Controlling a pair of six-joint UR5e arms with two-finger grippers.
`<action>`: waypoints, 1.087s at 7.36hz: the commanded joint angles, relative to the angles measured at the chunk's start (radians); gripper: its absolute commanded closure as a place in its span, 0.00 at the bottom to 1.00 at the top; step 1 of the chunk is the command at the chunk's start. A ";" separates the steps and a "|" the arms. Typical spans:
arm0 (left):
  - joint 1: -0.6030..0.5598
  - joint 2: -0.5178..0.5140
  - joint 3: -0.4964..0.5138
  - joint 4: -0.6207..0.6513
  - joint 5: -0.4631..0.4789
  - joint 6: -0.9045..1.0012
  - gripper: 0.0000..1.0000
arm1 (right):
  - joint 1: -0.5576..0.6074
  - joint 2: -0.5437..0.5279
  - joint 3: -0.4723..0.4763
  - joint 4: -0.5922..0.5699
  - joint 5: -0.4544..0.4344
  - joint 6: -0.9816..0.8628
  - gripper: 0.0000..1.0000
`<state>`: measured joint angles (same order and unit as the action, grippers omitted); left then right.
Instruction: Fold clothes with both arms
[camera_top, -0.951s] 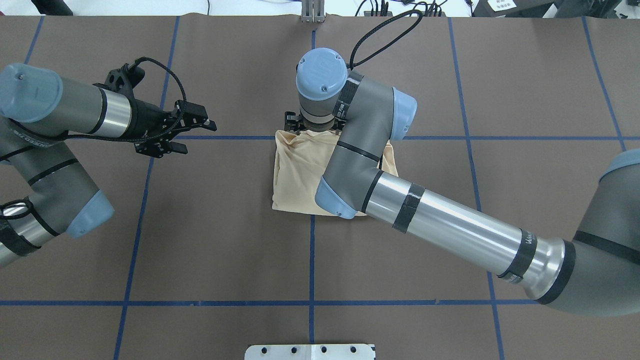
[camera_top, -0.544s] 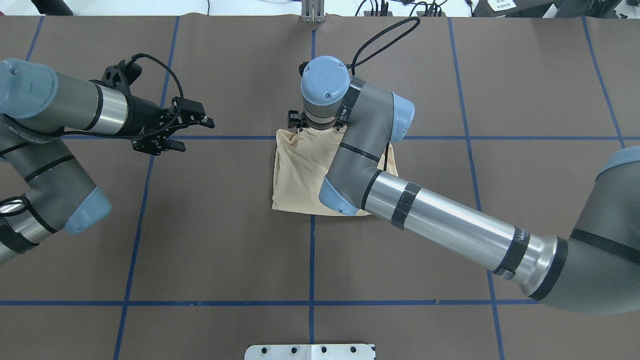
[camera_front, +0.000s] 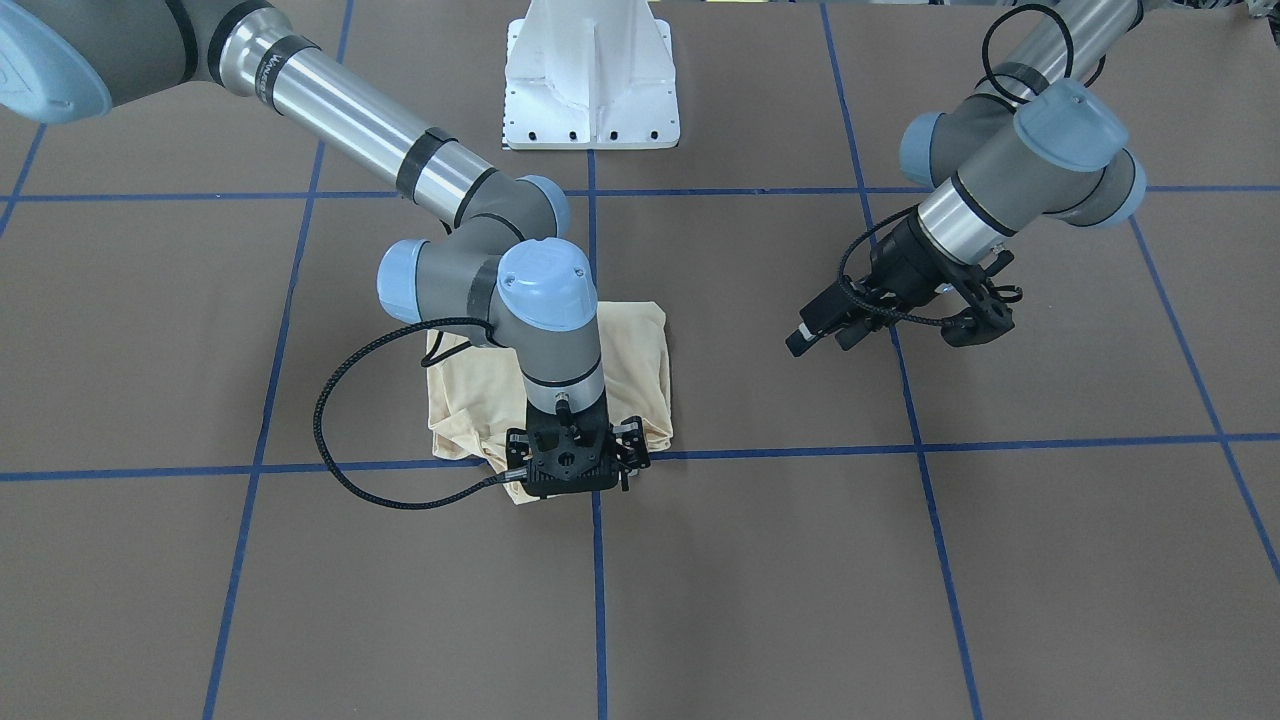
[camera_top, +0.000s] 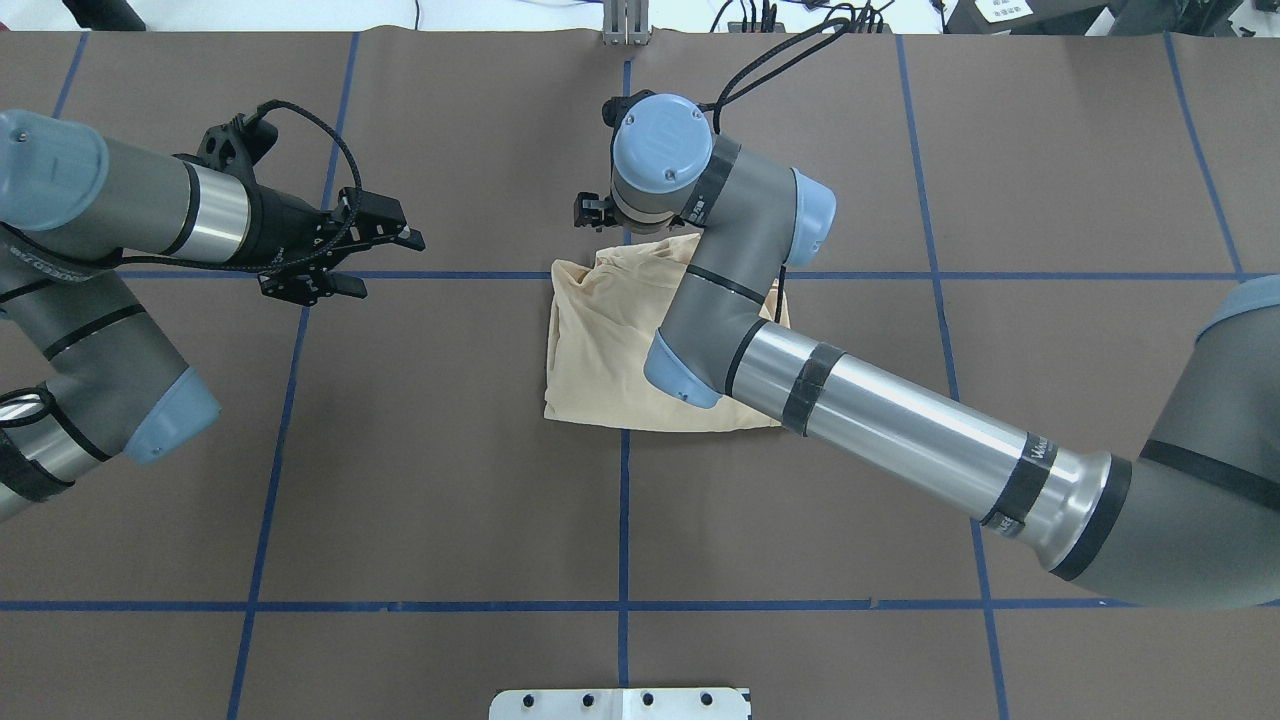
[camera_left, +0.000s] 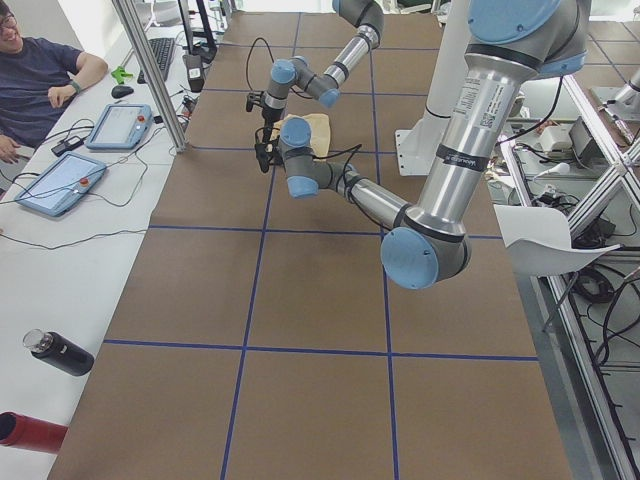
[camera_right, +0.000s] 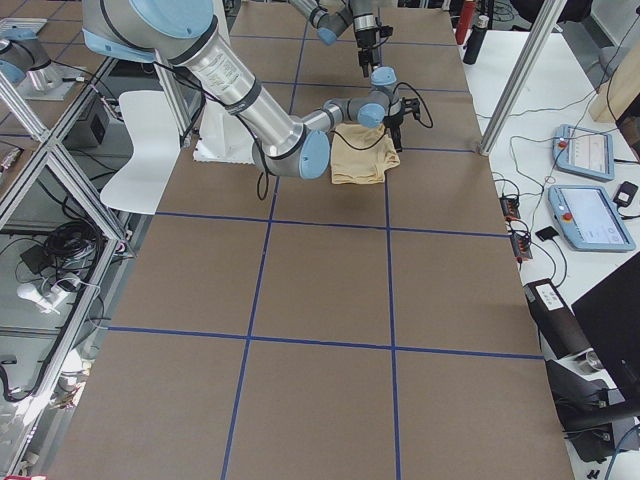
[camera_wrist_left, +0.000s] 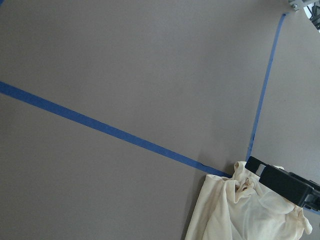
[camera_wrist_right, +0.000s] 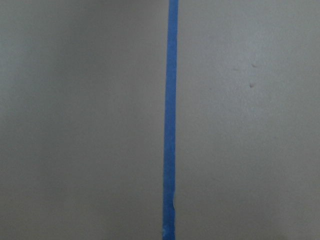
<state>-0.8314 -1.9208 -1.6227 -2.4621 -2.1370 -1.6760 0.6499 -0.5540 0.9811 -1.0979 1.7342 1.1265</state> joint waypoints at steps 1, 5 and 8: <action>-0.044 0.015 -0.002 0.002 -0.024 0.062 0.01 | 0.068 0.005 0.095 -0.130 0.097 -0.011 0.00; -0.196 0.188 -0.017 0.003 -0.020 0.470 0.00 | 0.230 -0.278 0.514 -0.523 0.353 -0.146 0.00; -0.320 0.296 -0.008 0.017 -0.021 0.825 0.00 | 0.388 -0.589 0.689 -0.523 0.381 -0.430 0.00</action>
<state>-1.0958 -1.6691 -1.6334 -2.4502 -2.1575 -0.9752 0.9613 -1.0133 1.5914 -1.6192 2.0998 0.8552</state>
